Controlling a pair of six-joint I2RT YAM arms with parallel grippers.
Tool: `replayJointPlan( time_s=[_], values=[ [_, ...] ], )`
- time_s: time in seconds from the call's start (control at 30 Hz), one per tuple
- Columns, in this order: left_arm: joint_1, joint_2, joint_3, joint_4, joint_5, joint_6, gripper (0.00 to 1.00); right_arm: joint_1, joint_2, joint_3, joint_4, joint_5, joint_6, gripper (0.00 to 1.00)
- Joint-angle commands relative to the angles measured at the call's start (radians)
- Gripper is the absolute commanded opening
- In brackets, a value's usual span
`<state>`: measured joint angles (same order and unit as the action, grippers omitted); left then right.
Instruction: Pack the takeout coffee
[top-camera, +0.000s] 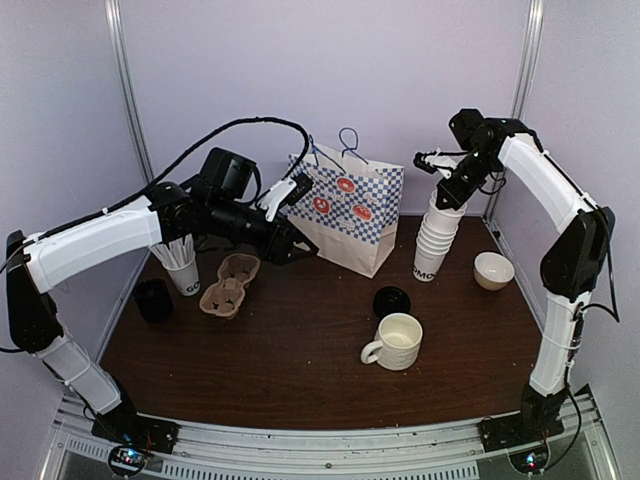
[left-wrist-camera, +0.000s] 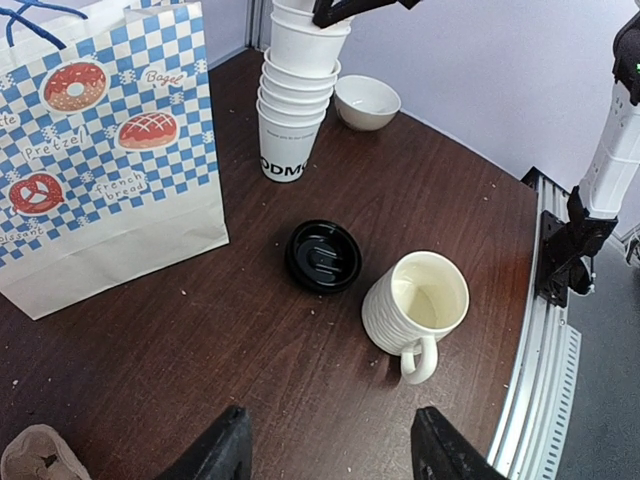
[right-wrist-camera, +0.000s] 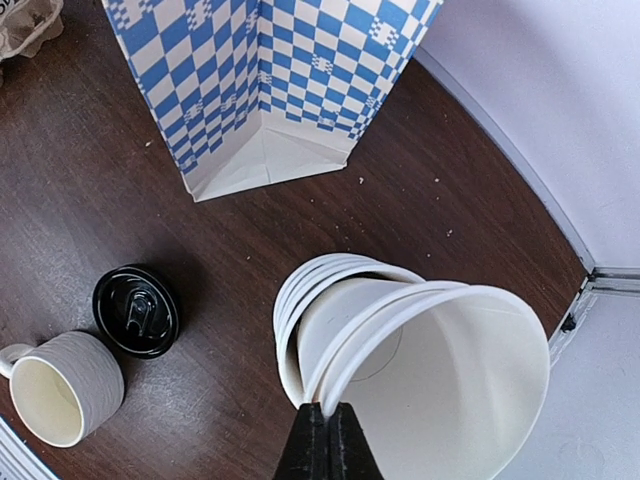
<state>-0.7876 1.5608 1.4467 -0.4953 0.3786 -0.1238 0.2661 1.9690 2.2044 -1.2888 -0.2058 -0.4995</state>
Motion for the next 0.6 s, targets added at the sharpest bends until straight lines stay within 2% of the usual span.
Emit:
replayJointPlan(
  time_s=[0.0, 0.03, 0.07, 0.1, 0.13, 0.2, 0.23, 0.3, 0.4, 0.5, 0.53, 0.57],
  values=[
    [-0.009, 0.012, 0.002, 0.045, 0.015, -0.015, 0.58, 0.021, 0.013, 0.034, -0.059, 0.023, -0.003, 0.0],
    [-0.009, 0.014, 0.006, 0.046, 0.018, -0.019, 0.58, 0.011, 0.021, 0.055, -0.082, -0.046, -0.01, 0.0],
    [-0.01, 0.015, 0.009, 0.046, 0.019, -0.023, 0.58, 0.019, 0.021, 0.052, -0.063, 0.008, -0.001, 0.0],
    [-0.011, 0.018, 0.014, 0.045, 0.021, -0.028, 0.58, 0.056, 0.005, 0.017, -0.022, 0.152, -0.019, 0.0],
    [-0.014, 0.02, 0.017, 0.045, 0.02, -0.028, 0.58, 0.081, -0.015, -0.026, -0.001, 0.208, -0.051, 0.0],
    [-0.019, 0.024, 0.022, 0.046, 0.016, -0.029, 0.58, 0.042, -0.004, 0.047, -0.068, -0.011, -0.032, 0.0],
    [-0.02, 0.027, 0.024, 0.046, 0.016, -0.029, 0.58, 0.04, -0.002, 0.055, -0.049, 0.004, -0.005, 0.0],
    [-0.022, 0.029, 0.023, 0.046, 0.009, -0.031, 0.58, 0.063, 0.0, 0.039, -0.04, 0.118, -0.058, 0.0],
    [-0.027, 0.031, 0.021, 0.046, 0.006, -0.035, 0.58, 0.03, -0.005, 0.063, -0.031, 0.015, -0.037, 0.0],
    [-0.035, 0.031, 0.02, 0.045, 0.003, -0.041, 0.58, 0.062, -0.005, 0.039, -0.033, 0.097, -0.065, 0.0],
    [-0.037, 0.03, 0.02, 0.046, 0.001, -0.043, 0.58, 0.045, -0.009, 0.047, -0.055, -0.028, -0.055, 0.0],
    [-0.039, 0.028, 0.02, 0.045, -0.005, -0.048, 0.58, 0.028, -0.016, 0.037, -0.036, -0.033, -0.028, 0.0]
  ],
)
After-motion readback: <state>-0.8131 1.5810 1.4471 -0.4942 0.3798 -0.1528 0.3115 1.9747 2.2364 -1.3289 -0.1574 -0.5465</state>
